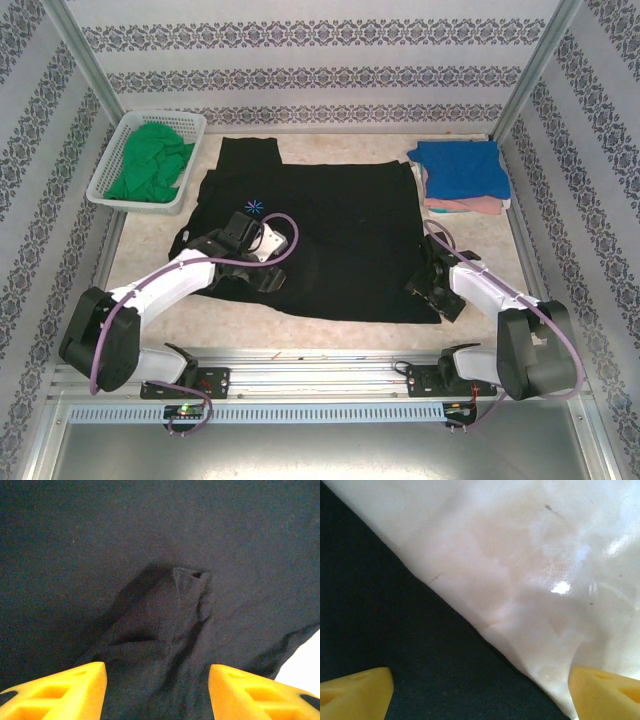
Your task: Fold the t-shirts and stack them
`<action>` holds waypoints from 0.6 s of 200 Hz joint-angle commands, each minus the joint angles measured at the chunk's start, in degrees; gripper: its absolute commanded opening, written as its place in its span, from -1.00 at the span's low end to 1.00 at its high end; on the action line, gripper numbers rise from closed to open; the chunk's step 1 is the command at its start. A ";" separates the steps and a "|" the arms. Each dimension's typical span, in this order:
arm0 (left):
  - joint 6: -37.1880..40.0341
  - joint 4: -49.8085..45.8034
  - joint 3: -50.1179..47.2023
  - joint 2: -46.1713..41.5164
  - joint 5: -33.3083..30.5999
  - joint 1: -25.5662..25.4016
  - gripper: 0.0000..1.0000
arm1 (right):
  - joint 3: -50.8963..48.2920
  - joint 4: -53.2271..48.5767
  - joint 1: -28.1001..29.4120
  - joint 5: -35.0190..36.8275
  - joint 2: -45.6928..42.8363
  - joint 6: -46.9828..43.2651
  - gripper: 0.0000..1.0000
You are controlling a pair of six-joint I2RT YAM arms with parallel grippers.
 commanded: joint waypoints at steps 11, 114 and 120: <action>7.04 -0.72 2.77 4.39 -0.79 -1.44 0.13 | -0.34 0.87 0.21 -1.66 0.24 0.77 0.69; 8.60 -1.20 6.07 10.19 -1.56 -2.75 -0.73 | 0.28 -9.60 3.12 0.53 -6.96 1.83 0.96; 8.09 -1.40 6.29 10.09 -1.89 -2.69 -0.78 | 0.28 -10.26 3.48 0.94 -7.02 2.02 0.96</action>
